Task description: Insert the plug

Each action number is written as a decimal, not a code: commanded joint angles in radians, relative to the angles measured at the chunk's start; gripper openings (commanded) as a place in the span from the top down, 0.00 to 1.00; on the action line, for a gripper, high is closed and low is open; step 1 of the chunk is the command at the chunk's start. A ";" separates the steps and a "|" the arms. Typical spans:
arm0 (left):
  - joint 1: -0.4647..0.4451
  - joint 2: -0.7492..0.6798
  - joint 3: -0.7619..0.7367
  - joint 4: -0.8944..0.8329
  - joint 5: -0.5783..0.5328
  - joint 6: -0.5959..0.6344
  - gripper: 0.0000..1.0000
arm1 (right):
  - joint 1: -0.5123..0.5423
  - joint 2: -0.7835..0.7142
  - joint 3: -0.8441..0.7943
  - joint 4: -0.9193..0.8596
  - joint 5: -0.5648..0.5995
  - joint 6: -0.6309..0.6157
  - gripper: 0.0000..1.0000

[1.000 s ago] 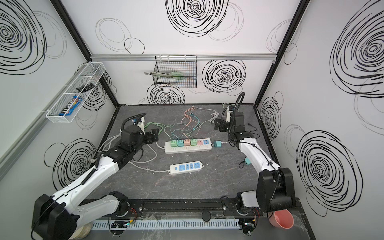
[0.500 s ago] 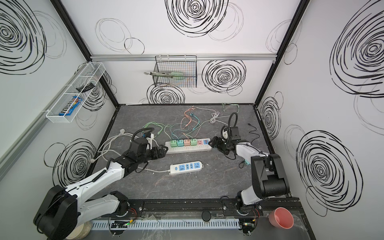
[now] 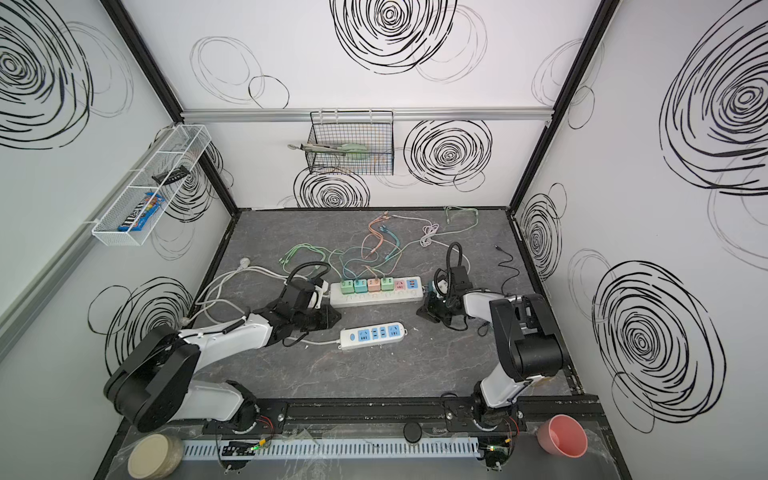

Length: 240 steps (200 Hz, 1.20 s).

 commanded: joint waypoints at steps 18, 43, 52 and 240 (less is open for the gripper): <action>0.020 0.058 0.017 0.135 -0.080 -0.024 0.72 | 0.014 0.051 0.028 0.126 -0.011 0.071 1.00; 0.045 0.133 0.046 0.161 -0.085 -0.016 0.73 | 0.027 0.084 0.046 0.187 -0.009 0.101 1.00; 0.054 0.154 0.059 0.175 -0.096 -0.009 0.73 | 0.033 0.104 0.062 0.209 -0.005 0.112 1.00; 0.161 0.443 0.371 0.220 -0.140 0.108 0.61 | 0.077 0.246 0.266 0.353 0.118 0.138 0.51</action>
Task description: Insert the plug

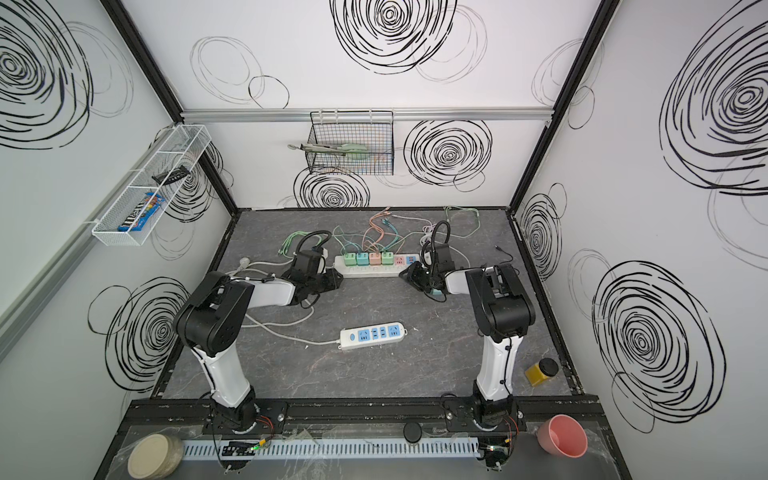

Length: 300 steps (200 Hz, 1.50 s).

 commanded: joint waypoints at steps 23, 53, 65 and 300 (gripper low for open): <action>-0.003 -0.062 0.008 0.000 -0.032 0.044 0.54 | 0.034 -0.149 -0.043 -0.028 0.081 -0.166 0.32; -0.014 -0.140 -0.013 -0.024 -0.046 0.041 0.44 | 0.086 -0.242 -0.049 -0.106 0.111 -0.320 0.13; -0.017 -0.172 -0.025 -0.031 -0.062 0.037 0.41 | 0.116 -0.268 -0.046 -0.141 0.144 -0.373 0.02; 0.032 -0.862 -0.237 -0.172 -0.329 0.009 0.04 | 0.589 -0.350 -0.075 -0.484 0.155 -1.407 0.03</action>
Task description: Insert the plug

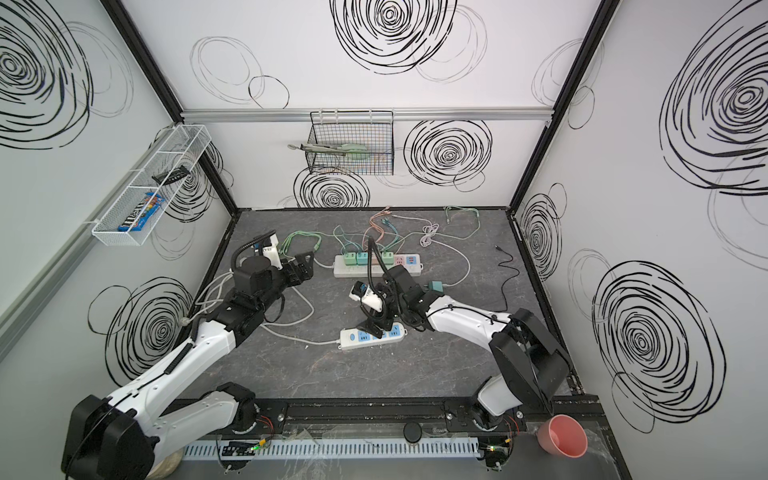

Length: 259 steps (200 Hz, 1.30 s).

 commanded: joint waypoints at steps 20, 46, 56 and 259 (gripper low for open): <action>0.025 -0.026 -0.021 -0.001 -0.035 -0.007 0.04 | 0.110 0.105 0.083 -0.260 0.062 -0.232 0.03; 0.025 -0.019 -0.025 0.001 -0.030 -0.010 0.04 | 0.149 0.149 0.094 -0.225 0.174 -0.218 0.02; 0.026 -0.017 -0.026 0.000 -0.027 -0.011 0.04 | 0.158 0.165 0.104 -0.213 0.225 -0.212 0.02; 0.030 0.059 0.017 -0.018 0.017 0.007 0.04 | -0.033 0.363 0.273 -0.331 0.290 -0.363 0.37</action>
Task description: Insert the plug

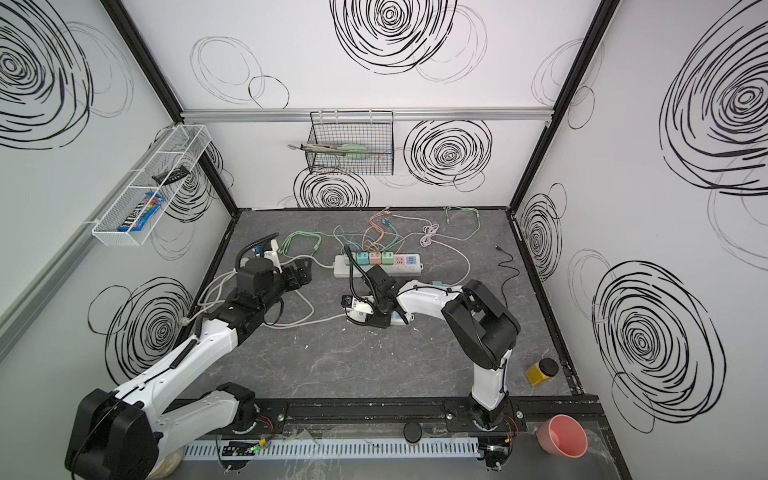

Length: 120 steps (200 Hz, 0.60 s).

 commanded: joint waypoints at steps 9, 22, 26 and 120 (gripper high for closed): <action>0.006 0.010 0.037 0.021 0.011 0.004 0.04 | -0.014 0.055 0.029 -0.117 -0.018 -0.083 0.37; 0.005 0.010 0.037 0.020 0.011 0.002 0.04 | -0.014 0.064 0.046 -0.144 -0.045 -0.083 0.36; 0.005 0.011 0.037 0.021 0.011 0.002 0.04 | -0.013 0.065 0.049 -0.149 -0.052 -0.082 0.36; -0.013 0.028 0.060 -0.001 -0.013 0.024 0.04 | -0.007 -0.022 0.061 -0.164 -0.104 -0.030 0.13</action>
